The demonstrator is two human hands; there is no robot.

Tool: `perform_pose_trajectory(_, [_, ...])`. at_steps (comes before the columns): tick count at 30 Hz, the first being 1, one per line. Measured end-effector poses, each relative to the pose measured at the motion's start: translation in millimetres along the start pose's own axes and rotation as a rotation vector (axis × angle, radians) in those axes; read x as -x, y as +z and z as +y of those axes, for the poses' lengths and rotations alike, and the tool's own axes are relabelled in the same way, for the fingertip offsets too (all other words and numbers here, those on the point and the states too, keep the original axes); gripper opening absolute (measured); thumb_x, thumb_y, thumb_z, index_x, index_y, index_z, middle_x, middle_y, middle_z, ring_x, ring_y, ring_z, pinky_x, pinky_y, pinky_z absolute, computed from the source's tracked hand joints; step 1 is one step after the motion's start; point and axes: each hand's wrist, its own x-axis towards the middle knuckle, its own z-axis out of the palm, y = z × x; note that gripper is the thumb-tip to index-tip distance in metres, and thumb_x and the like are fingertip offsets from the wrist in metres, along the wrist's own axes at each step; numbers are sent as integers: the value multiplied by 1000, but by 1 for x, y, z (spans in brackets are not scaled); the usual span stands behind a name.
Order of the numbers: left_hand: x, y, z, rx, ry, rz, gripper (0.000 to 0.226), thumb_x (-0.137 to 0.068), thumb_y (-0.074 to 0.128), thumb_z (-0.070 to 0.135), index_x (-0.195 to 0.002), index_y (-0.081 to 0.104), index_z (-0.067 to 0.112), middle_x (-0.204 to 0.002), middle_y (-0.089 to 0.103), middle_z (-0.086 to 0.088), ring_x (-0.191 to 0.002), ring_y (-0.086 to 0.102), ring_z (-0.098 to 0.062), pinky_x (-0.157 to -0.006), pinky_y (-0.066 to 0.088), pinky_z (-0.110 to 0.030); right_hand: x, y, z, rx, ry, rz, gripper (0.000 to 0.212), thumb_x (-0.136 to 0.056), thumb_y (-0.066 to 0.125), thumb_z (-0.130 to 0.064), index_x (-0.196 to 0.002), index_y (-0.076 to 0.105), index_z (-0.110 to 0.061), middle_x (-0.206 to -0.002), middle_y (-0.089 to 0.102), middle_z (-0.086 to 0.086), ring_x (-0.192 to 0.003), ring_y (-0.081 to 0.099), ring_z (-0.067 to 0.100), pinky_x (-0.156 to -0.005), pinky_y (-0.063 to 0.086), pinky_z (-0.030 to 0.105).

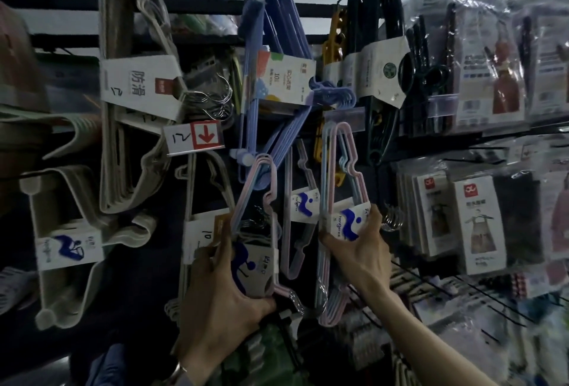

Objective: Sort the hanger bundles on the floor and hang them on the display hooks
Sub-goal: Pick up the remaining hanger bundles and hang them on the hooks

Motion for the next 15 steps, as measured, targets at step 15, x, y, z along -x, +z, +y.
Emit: perform_pose_trajectory(15, [-9, 3, 9, -83, -27, 26, 146, -50, 89, 63, -154, -14, 58, -122, 25, 23, -122, 51, -11, -88, 56, -27, -66, 73, -3, 52, 33, -214, 108, -65, 78, -74, -145, 21, -31, -111, 65, 5, -94, 66, 36, -83, 57, 48])
